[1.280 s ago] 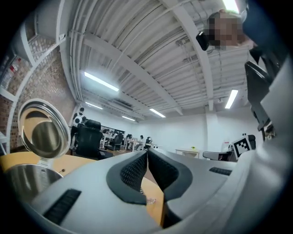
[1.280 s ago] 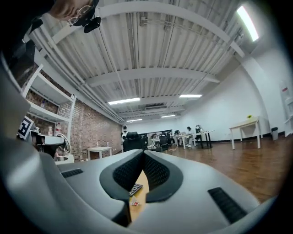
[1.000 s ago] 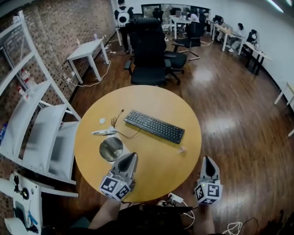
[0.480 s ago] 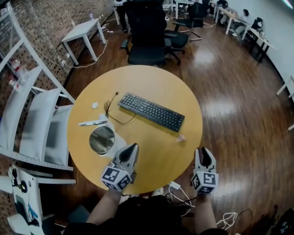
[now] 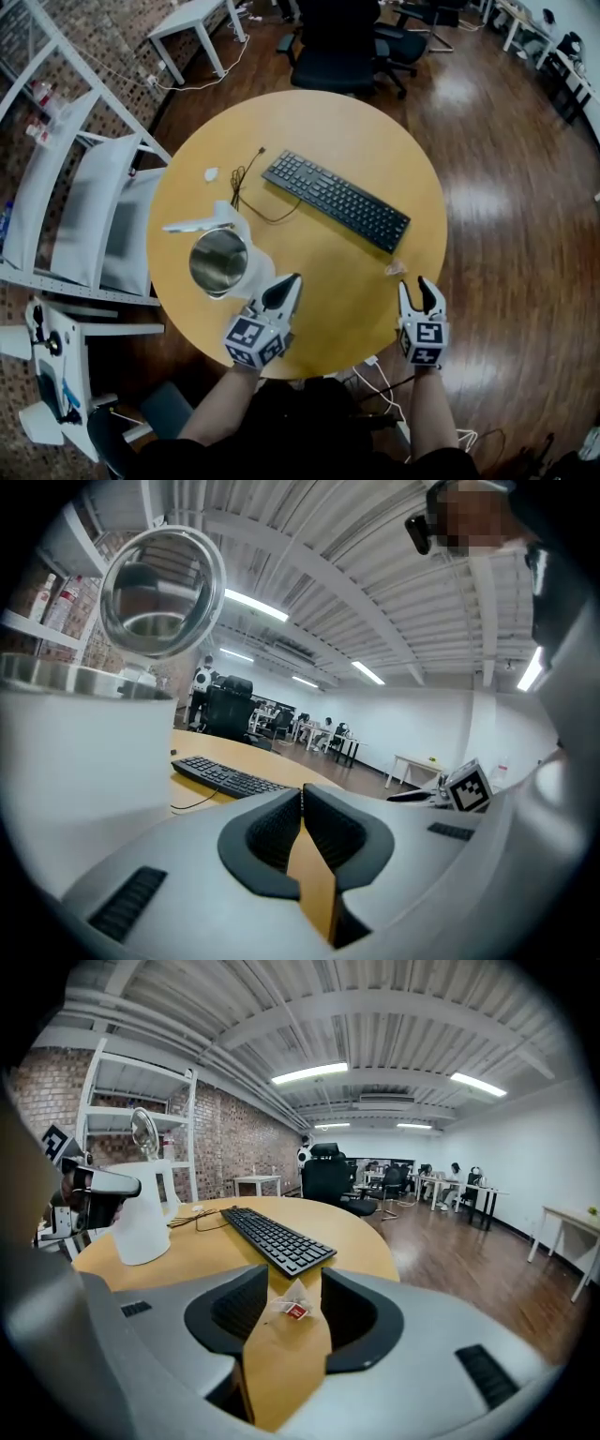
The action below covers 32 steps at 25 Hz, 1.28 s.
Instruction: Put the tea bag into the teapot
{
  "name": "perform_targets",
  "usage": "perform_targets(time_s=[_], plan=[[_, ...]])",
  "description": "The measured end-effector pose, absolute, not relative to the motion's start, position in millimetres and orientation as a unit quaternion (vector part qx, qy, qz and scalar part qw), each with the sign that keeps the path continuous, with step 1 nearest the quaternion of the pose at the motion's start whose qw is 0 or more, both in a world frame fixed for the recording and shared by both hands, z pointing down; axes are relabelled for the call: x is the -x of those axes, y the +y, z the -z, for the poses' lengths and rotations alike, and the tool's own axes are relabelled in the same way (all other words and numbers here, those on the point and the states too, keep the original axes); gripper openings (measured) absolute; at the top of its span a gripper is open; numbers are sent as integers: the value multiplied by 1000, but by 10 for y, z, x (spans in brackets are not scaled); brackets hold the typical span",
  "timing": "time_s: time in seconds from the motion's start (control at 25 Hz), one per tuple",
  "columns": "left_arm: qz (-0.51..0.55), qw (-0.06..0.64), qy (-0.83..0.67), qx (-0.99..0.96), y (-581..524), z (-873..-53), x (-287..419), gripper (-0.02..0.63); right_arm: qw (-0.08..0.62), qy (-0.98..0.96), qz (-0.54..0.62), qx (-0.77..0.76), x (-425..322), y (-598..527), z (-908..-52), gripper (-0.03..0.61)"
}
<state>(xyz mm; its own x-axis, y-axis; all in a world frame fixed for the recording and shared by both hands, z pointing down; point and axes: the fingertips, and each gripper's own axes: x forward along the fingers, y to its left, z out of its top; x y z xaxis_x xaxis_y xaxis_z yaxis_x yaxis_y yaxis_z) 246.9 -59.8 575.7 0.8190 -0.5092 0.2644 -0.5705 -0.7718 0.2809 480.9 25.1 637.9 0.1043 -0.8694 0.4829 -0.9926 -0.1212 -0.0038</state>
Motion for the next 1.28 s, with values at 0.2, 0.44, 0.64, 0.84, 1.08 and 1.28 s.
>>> perform_targets(time_s=[0.2,0.44,0.64,0.84,1.08,1.28], plan=[[-112,200,-287,-930,-655,-6039,-2574,4,195,-647,-223,-703,-4807,38,-6816,215],[-129,195,-277,-932,-644,-6064,-2725,4,224,-638,-242,-696,-4867,-182,-7159,247],[-157,220,-293,-917,-736,-6227,-2744,4,246,-641,-252,-682,-4795,-306,-7347,247],[-165,228,-286,-916,-760,-6291,-2796,5,267,-642,-254,-673,-4732,-325,-7432,211],[-154,222,-270,-924,-747,-6189,-2880,4,243,-634,-267,-684,-4621,-213,-7340,114],[-145,212,-251,-934,-787,-6056,-3006,4,214,-634,-243,-703,-4566,-213,-7002,114]])
